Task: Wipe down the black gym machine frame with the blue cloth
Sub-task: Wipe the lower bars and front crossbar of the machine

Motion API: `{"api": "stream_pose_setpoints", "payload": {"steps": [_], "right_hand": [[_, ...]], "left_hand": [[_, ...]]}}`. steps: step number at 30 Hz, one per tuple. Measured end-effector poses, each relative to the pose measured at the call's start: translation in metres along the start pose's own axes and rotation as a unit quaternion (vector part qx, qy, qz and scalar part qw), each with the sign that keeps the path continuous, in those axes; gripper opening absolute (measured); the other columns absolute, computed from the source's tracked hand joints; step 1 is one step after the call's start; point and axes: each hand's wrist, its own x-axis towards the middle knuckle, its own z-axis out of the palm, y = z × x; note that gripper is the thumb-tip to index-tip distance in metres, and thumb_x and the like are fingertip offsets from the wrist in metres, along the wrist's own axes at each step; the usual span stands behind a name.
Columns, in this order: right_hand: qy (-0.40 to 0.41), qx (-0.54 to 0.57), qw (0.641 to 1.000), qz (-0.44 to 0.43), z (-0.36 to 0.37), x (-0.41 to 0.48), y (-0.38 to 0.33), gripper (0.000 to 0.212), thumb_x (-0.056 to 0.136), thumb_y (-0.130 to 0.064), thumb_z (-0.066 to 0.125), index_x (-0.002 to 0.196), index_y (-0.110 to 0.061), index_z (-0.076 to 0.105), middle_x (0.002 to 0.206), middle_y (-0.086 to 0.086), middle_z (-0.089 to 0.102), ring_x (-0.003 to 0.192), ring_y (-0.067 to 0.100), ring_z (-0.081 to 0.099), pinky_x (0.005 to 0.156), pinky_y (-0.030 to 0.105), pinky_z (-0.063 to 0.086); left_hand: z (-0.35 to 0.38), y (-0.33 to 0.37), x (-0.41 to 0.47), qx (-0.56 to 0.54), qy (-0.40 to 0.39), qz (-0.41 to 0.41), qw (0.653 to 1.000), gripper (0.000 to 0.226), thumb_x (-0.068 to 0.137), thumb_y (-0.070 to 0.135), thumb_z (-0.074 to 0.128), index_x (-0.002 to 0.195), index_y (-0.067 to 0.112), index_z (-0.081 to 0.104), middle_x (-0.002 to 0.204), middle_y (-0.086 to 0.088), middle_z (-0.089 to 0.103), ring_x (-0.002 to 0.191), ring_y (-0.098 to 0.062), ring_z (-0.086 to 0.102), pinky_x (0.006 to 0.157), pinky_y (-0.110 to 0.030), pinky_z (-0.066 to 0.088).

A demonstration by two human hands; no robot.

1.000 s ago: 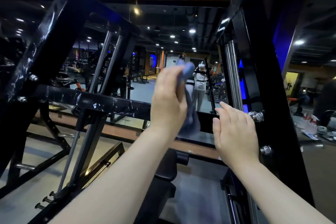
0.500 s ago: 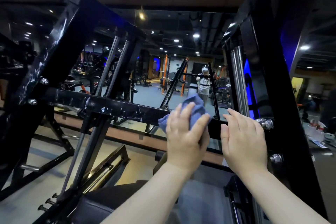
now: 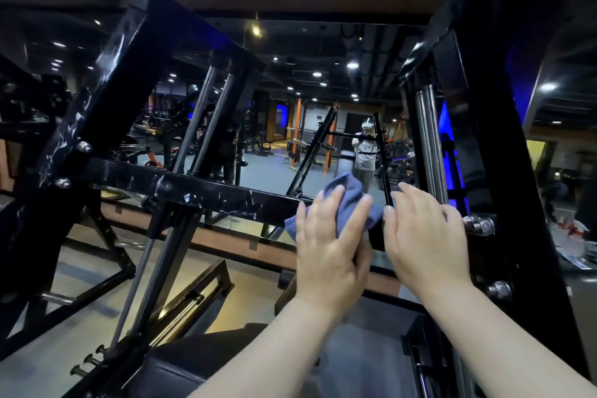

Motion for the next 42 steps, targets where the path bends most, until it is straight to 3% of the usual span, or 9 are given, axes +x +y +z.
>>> {"api": "stream_pose_setpoints", "payload": {"steps": [3, 8, 13, 16, 23, 31, 37, 39, 42], "right_hand": [[-0.016, 0.023, 1.000, -0.013, 0.003, 0.003, -0.001, 0.041, 0.100, -0.032, 0.036, 0.110, -0.010, 0.070, 0.124, 0.006, 0.070, 0.108, 0.027, 0.068, 0.077, 0.042, 0.047], [-0.035, 0.033, 0.999, -0.004, 0.001, 0.004, -0.001, 0.043, 0.102, -0.032, 0.033, 0.103, -0.013, 0.071, 0.110, 0.001, 0.073, 0.091, 0.027, 0.069, 0.070, 0.039, 0.048], [-0.032, 0.023, 0.999, -0.006, 0.001, 0.004, -0.001, 0.042, 0.103, -0.033, 0.029, 0.099, -0.015, 0.067, 0.101, 0.001, 0.070, 0.085, 0.032, 0.066, 0.068, 0.041, 0.042], [-0.035, 0.030, 0.999, -0.016, 0.001, 0.002, -0.001, 0.044, 0.103, -0.034, 0.028, 0.100, -0.016, 0.068, 0.105, 0.000, 0.071, 0.088, 0.029, 0.066, 0.070, 0.040, 0.041], [-0.008, 0.026, 0.999, 0.030, 0.006, -0.010, -0.008, 0.043, 0.105, -0.034, 0.030, 0.116, -0.016, 0.068, 0.130, -0.002, 0.066, 0.112, 0.023, 0.062, 0.086, 0.043, 0.038], [0.023, 0.015, 1.000, 0.013, 0.014, -0.025, -0.012, 0.042, 0.106, -0.033, 0.037, 0.136, -0.015, 0.060, 0.140, 0.001, 0.060, 0.120, 0.026, 0.056, 0.111, 0.048, 0.031], [0.027, 0.020, 0.999, 0.024, 0.013, -0.026, -0.014, 0.042, 0.105, -0.032, 0.035, 0.131, -0.015, 0.063, 0.136, 0.001, 0.062, 0.117, 0.027, 0.058, 0.112, 0.049, 0.031], [0.033, 0.030, 0.998, 0.034, 0.012, -0.024, -0.016, 0.039, 0.103, -0.030, 0.038, 0.127, -0.015, 0.064, 0.134, 0.000, 0.063, 0.118, 0.027, 0.058, 0.110, 0.051, 0.031], [0.028, 0.055, 0.997, 0.036, 0.011, -0.019, -0.026, 0.040, 0.097, -0.027, 0.040, 0.127, -0.015, 0.063, 0.136, -0.001, 0.062, 0.122, 0.024, 0.056, 0.109, 0.054, 0.028]], "left_hand": [[-0.018, -0.034, -0.001, 0.044, 0.002, 0.065, 0.997, 0.034, 0.099, 0.033, 0.054, 0.133, 0.027, 0.056, 0.147, -0.011, 0.053, 0.137, -0.029, 0.050, 0.114, -0.057, 0.032], [-0.010, -0.040, 0.004, -0.056, 0.108, -0.194, 0.974, 0.045, 0.084, 0.024, 0.062, 0.128, 0.016, 0.063, 0.158, -0.004, 0.039, 0.153, -0.027, 0.024, 0.122, -0.063, 0.013], [0.011, -0.005, -0.003, -0.046, 0.033, 0.014, 0.998, 0.041, 0.084, 0.015, 0.066, 0.124, 0.012, 0.065, 0.144, -0.012, 0.055, 0.143, -0.037, 0.040, 0.114, -0.061, 0.033], [-0.001, -0.026, 0.002, -0.012, 0.024, 0.043, 0.999, 0.037, 0.087, 0.014, 0.070, 0.123, 0.007, 0.068, 0.138, -0.015, 0.059, 0.136, -0.036, 0.050, 0.108, -0.059, 0.040], [-0.004, -0.033, 0.013, -0.079, 0.095, -0.194, 0.973, 0.044, 0.087, 0.018, 0.061, 0.131, 0.013, 0.062, 0.146, -0.004, 0.049, 0.144, -0.025, 0.038, 0.117, -0.061, 0.028], [-0.019, -0.053, -0.002, -0.011, 0.000, 0.034, 0.999, 0.037, 0.099, 0.027, 0.064, 0.127, 0.004, 0.067, 0.141, -0.017, 0.056, 0.138, -0.039, 0.046, 0.109, -0.062, 0.037], [-0.012, -0.039, 0.012, -0.043, 0.074, -0.182, 0.980, 0.039, 0.091, 0.023, 0.064, 0.128, 0.012, 0.065, 0.143, -0.006, 0.054, 0.143, -0.029, 0.040, 0.115, -0.060, 0.031], [-0.002, -0.020, 0.009, -0.039, 0.049, -0.129, 0.990, 0.037, 0.088, 0.023, 0.065, 0.124, 0.014, 0.068, 0.141, -0.006, 0.057, 0.142, -0.031, 0.041, 0.114, -0.058, 0.032], [0.001, -0.021, 0.005, -0.044, 0.002, 0.043, 0.998, 0.031, 0.089, 0.020, 0.068, 0.118, 0.008, 0.073, 0.132, -0.014, 0.063, 0.134, -0.037, 0.051, 0.111, -0.056, 0.038]]}}
